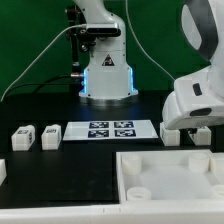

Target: Assemble one leg

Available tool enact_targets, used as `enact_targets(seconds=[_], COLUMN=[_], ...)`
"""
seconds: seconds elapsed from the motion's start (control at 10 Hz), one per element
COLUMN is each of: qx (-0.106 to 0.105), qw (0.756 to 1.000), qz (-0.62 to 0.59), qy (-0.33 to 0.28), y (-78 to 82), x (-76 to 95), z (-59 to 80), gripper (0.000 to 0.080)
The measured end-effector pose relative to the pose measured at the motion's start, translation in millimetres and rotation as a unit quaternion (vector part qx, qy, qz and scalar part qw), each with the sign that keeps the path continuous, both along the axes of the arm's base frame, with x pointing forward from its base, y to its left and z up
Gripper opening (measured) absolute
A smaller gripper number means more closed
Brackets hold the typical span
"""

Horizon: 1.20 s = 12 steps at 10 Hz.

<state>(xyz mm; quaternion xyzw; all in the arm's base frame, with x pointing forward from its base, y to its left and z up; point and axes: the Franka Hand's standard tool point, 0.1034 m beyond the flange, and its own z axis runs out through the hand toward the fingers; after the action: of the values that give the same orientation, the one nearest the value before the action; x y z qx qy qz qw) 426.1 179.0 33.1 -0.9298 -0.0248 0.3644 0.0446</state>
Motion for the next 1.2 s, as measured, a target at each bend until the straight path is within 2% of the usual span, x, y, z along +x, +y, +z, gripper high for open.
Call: enact_targets(seconds=[0.5,0.9,1.1,1.2], qx=[-0.013,-0.013,-0.013,-0.013], qw=[0.999,0.999,0.999,0.999], qz=[0.006,0.007,0.007,0.007], qy=[0.046,0.048,0.048,0.048], y=[3.7,3.5,3.5,3.5], x=[-32.9,-36.7,-36.7,-36.6], z=[-21.7,-24.2,-24.2,-24.0], gripper=[0.0649,0.0649,0.0379,0.029])
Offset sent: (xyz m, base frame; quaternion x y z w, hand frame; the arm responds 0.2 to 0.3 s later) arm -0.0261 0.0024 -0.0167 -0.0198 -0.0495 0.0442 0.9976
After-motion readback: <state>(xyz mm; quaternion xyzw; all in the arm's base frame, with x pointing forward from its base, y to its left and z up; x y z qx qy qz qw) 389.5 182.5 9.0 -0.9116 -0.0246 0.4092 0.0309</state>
